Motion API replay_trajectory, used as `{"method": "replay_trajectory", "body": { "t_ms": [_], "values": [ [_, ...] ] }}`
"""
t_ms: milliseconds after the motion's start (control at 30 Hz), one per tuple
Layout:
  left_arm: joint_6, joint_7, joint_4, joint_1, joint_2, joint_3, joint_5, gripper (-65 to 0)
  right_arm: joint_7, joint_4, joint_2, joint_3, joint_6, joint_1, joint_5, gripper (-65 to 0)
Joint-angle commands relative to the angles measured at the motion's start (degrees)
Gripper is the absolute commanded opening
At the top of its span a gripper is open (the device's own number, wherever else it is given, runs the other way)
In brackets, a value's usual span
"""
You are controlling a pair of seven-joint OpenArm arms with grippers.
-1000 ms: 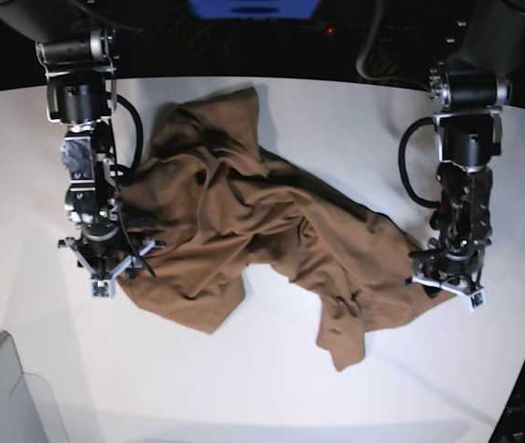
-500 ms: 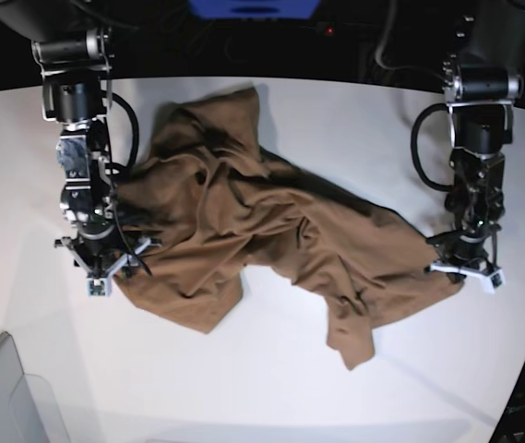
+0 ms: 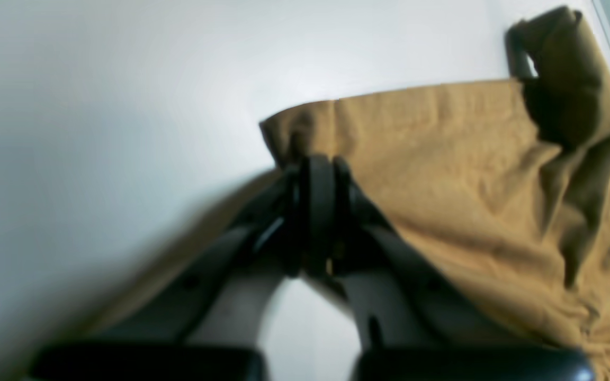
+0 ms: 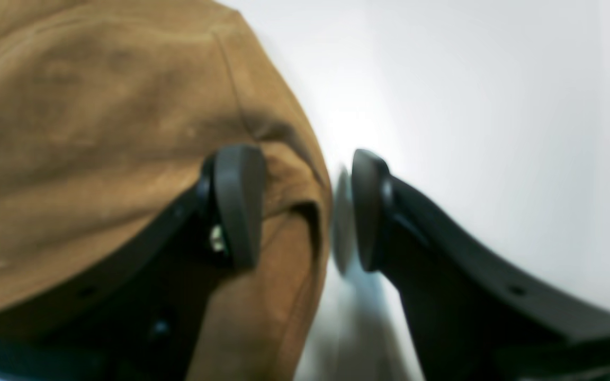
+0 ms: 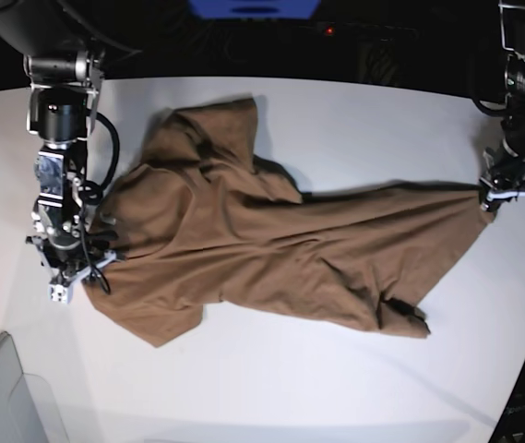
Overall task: Layout the t-shirt on the table in an organized manner, then fold the t-shirt properly
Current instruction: 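Pull the grasped edges apart with both grippers to spread the shirt, then regrasp the shirt shoulders with both grippers, stretching it flat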
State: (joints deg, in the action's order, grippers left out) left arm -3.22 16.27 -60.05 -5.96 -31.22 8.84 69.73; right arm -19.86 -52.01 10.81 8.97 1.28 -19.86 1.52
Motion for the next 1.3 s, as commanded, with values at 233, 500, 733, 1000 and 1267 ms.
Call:
{"method": "replay_trajectory", "body": {
  "t_ms": [233, 500, 733, 1000, 1267],
  "values": [
    [3.3, 3.6, -9.5, -6.1, 2.0, 8.4, 0.9, -64.4, -4.2, -22.0, -0.7, 1.9, -1.2, 3.7, -0.9, -36.9],
    [3.4, 3.6, -11.3, -6.3, 2.4, 9.5, 0.9, -64.5, -16.0, -52.7, -3.8, 0.7, -0.2, 20.2, -0.8, -36.9],
    [3.4, 3.6, -11.2, -6.3, 2.4, 9.7, 0.9, -64.5, -23.0, -63.0, -5.0, -1.0, 13.8, 38.0, -0.8, -36.9],
    [3.4, 3.6, -11.2, -6.1, 2.4, 9.8, 0.9, -64.5, -23.3, -63.3, -7.4, -2.2, 21.1, 45.9, -0.8, -36.9],
    [3.4, 3.6, -11.2, -6.0, 2.3, 9.8, 0.9, -64.5, -23.4, -60.2, -11.2, -2.5, 22.4, 45.9, -0.9, -36.9]
  ]
}}
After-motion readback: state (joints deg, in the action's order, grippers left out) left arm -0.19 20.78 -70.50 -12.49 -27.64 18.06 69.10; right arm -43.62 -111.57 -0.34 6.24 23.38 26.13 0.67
